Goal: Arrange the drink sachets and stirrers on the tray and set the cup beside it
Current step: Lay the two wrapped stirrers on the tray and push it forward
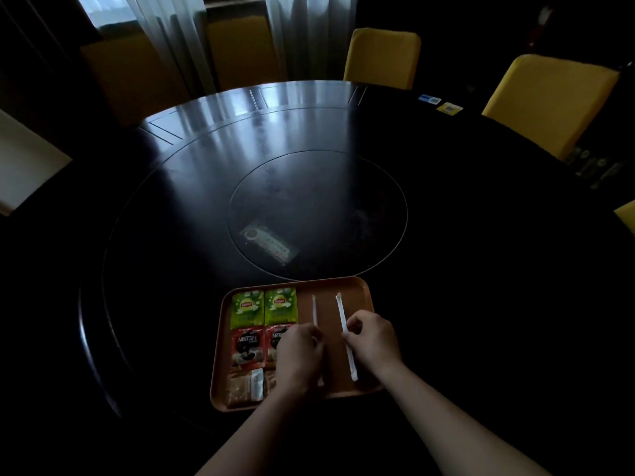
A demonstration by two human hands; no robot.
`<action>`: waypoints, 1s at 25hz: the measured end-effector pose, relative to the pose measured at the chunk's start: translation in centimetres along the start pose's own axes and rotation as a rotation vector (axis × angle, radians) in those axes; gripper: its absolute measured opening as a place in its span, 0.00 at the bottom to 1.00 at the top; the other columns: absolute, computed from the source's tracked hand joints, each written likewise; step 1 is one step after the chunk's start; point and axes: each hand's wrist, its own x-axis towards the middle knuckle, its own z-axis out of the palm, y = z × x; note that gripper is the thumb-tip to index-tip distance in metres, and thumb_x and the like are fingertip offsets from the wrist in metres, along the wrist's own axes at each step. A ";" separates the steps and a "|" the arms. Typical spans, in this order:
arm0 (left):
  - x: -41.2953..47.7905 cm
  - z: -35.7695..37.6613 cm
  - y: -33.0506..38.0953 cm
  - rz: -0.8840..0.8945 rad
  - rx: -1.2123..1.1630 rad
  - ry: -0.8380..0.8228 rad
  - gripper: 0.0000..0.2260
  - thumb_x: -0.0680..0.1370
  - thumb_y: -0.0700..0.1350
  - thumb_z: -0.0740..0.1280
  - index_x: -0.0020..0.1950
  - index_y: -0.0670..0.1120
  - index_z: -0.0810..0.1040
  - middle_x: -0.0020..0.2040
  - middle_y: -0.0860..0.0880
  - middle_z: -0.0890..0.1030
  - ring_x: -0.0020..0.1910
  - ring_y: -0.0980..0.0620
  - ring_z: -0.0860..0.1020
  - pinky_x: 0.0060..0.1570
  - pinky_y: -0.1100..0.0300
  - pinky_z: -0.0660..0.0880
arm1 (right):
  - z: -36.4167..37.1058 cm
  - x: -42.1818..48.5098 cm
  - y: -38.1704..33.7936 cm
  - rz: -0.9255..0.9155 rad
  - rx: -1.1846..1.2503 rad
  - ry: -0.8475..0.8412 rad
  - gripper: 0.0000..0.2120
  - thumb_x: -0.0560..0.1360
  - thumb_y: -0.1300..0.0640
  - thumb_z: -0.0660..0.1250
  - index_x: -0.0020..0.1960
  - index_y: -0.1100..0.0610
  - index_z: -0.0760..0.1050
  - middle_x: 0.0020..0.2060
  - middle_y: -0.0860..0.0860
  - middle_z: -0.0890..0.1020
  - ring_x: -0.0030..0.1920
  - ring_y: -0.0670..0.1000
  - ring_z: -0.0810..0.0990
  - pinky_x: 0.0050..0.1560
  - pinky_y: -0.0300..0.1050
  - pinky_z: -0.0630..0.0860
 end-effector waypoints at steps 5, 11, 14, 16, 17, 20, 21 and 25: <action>-1.2 -0.7 0.1 0.131 0.154 0.028 0.10 0.76 0.44 0.67 0.58 0.48 0.77 0.53 0.48 0.76 0.47 0.50 0.77 0.43 0.60 0.73 | 0.2 -0.1 -0.1 -0.093 -0.113 0.055 0.07 0.71 0.55 0.73 0.48 0.52 0.78 0.45 0.49 0.83 0.45 0.50 0.81 0.43 0.42 0.75; -1.1 -1.6 -1.0 0.333 0.560 -0.013 0.18 0.77 0.51 0.66 0.65 0.49 0.73 0.61 0.48 0.74 0.59 0.47 0.69 0.54 0.55 0.67 | 0.0 -0.7 0.3 -0.176 -0.284 -0.019 0.09 0.74 0.55 0.70 0.53 0.55 0.79 0.49 0.51 0.79 0.51 0.53 0.80 0.49 0.44 0.75; -1.0 -1.5 -1.4 0.383 0.599 -0.028 0.17 0.76 0.52 0.66 0.62 0.47 0.76 0.60 0.47 0.75 0.62 0.44 0.68 0.59 0.51 0.66 | 0.2 -0.7 0.3 -0.186 -0.282 -0.030 0.09 0.74 0.55 0.70 0.54 0.54 0.79 0.50 0.51 0.79 0.51 0.52 0.79 0.52 0.46 0.77; -1.0 -1.5 -1.6 0.434 0.596 -0.036 0.16 0.71 0.53 0.71 0.55 0.46 0.80 0.53 0.46 0.78 0.56 0.42 0.73 0.54 0.49 0.71 | 0.2 -0.7 0.2 -0.194 -0.275 -0.026 0.09 0.74 0.55 0.70 0.55 0.54 0.79 0.50 0.50 0.79 0.51 0.51 0.79 0.52 0.44 0.77; -0.9 -1.4 -1.8 0.444 0.607 -0.047 0.16 0.68 0.53 0.74 0.51 0.47 0.82 0.49 0.46 0.79 0.53 0.42 0.75 0.49 0.49 0.73 | 0.2 -0.7 0.2 -0.198 -0.270 -0.027 0.10 0.74 0.55 0.70 0.55 0.53 0.79 0.50 0.50 0.79 0.52 0.51 0.79 0.52 0.44 0.77; -0.5 -1.1 -2.1 0.438 0.618 -0.026 0.17 0.65 0.56 0.75 0.48 0.47 0.82 0.46 0.47 0.79 0.50 0.43 0.76 0.45 0.50 0.74 | 0.1 -0.7 0.2 -0.199 -0.261 -0.027 0.12 0.74 0.55 0.70 0.57 0.53 0.78 0.52 0.50 0.79 0.53 0.51 0.79 0.52 0.42 0.75; -0.5 -1.1 -2.2 0.440 0.610 -0.012 0.18 0.66 0.56 0.74 0.50 0.47 0.81 0.48 0.46 0.79 0.52 0.42 0.75 0.47 0.50 0.73 | 0.0 -0.7 0.2 -0.192 -0.258 -0.027 0.12 0.74 0.55 0.70 0.58 0.53 0.77 0.52 0.50 0.79 0.53 0.51 0.78 0.53 0.42 0.75; -0.7 -1.1 -2.2 0.429 0.580 0.016 0.20 0.73 0.56 0.69 0.61 0.49 0.77 0.57 0.46 0.76 0.60 0.42 0.70 0.56 0.50 0.68 | -0.2 -0.6 0.1 -0.169 -0.232 -0.037 0.13 0.74 0.55 0.70 0.57 0.53 0.78 0.52 0.51 0.80 0.53 0.52 0.79 0.53 0.44 0.75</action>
